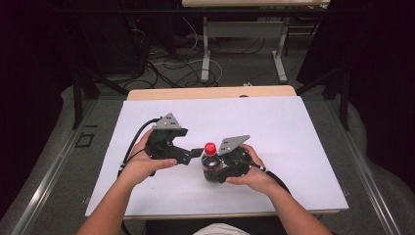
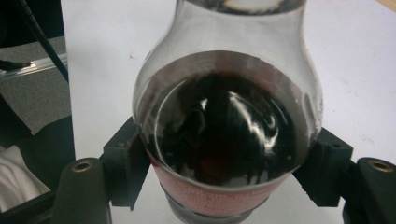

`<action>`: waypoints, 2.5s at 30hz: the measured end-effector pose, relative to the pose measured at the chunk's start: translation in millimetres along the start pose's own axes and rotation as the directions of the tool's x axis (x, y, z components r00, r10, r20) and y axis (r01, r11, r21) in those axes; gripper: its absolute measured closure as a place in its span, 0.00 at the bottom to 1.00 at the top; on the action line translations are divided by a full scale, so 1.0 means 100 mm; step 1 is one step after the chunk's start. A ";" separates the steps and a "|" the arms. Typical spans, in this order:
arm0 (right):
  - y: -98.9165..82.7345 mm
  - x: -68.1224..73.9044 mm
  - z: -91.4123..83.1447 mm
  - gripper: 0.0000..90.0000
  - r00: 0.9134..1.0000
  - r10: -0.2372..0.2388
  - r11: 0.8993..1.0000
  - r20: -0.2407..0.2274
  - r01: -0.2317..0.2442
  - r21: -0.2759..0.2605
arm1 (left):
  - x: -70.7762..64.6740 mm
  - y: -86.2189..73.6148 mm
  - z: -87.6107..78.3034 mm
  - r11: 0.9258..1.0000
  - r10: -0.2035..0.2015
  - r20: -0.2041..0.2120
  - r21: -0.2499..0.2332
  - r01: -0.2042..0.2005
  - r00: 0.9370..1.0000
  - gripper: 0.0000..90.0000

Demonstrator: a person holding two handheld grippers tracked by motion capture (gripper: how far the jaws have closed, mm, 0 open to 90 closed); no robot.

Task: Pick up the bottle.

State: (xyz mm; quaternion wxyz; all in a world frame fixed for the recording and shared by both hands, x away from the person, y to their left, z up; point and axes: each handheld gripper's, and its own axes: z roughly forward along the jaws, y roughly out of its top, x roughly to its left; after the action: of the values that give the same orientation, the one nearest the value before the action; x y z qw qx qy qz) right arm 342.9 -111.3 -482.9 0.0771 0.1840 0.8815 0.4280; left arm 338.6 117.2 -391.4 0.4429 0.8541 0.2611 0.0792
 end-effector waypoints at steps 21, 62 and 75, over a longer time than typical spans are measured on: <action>-0.03 0.01 0.02 0.32 1.000 0.012 1.000 -0.024 -0.012 0.001 | -0.04 0.39 0.07 0.986 0.090 0.106 0.130 -0.104 0.990 0.37; -0.05 0.05 0.05 0.32 1.000 0.011 0.999 -0.029 -0.012 -0.036 | -0.20 0.42 0.38 0.960 0.091 0.109 0.253 -0.116 0.990 0.68; -0.05 0.06 0.05 0.32 0.999 0.043 0.998 0.029 -0.042 -0.042 | -0.25 0.42 0.39 0.968 -0.071 -0.036 0.238 0.077 0.997 0.68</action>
State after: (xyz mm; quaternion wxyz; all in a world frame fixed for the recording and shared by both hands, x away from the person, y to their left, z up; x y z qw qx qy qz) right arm 337.5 -108.1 -489.3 0.0848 0.2073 0.8671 0.4449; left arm 347.5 56.9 -378.8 0.3357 0.8898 0.3063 0.0421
